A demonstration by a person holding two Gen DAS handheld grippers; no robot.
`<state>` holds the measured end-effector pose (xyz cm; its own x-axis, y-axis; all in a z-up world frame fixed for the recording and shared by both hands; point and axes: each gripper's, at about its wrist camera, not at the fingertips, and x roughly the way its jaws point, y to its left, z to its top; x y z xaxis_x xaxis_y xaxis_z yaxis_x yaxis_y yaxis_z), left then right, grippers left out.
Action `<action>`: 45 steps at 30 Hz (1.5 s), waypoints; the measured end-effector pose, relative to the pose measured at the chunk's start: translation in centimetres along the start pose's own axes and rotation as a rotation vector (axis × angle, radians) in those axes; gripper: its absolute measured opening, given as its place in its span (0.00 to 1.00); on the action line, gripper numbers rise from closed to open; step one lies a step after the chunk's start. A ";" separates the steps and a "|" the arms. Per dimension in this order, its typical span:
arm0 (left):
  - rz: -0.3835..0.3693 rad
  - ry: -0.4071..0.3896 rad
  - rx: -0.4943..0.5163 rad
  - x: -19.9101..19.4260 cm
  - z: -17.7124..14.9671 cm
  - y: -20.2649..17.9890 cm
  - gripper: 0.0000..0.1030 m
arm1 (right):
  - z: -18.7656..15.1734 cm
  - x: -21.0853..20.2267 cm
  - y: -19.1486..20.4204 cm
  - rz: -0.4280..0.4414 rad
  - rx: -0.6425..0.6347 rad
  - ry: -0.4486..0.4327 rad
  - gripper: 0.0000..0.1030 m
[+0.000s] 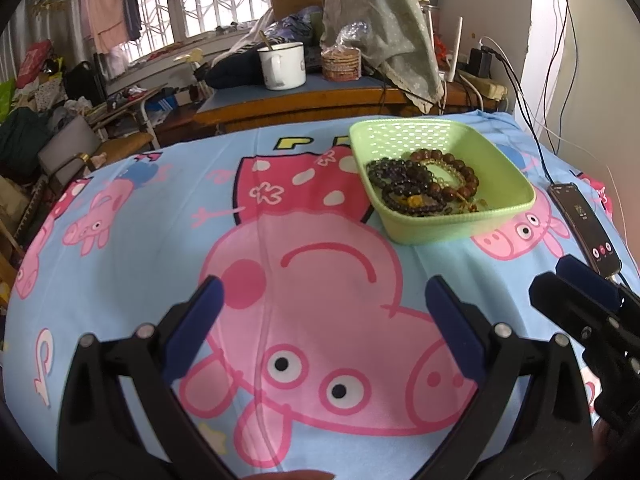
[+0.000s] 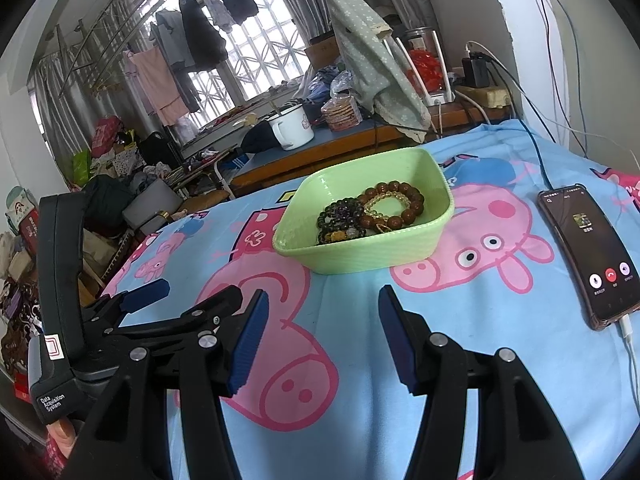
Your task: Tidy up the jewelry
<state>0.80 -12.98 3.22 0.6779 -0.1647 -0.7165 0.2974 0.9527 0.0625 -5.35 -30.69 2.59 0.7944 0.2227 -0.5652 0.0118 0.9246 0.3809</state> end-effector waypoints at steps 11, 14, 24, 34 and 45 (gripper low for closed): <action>0.001 0.002 0.001 0.0 0.0 0.0 0.94 | 0.2 -0.1 -0.3 0.001 0.001 -0.001 0.27; 0.005 0.000 0.002 0.1 0.0 0.1 0.94 | 0.1 -0.1 -0.3 0.000 0.002 -0.003 0.27; 0.075 -0.034 0.019 -0.5 0.0 0.5 0.94 | 0.2 -0.2 -0.5 0.001 0.001 -0.007 0.27; 0.076 -0.033 0.019 -0.6 0.0 0.7 0.94 | 0.3 -0.3 -0.4 0.000 -0.001 -0.010 0.27; 0.065 -0.020 0.017 -0.4 0.3 0.7 0.94 | 0.5 -0.4 -0.4 0.000 0.002 -0.012 0.27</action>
<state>0.91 -12.35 3.73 0.7094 -0.1079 -0.6965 0.2639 0.9570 0.1205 -5.34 -31.33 3.06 0.8015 0.2186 -0.5567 0.0136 0.9239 0.3823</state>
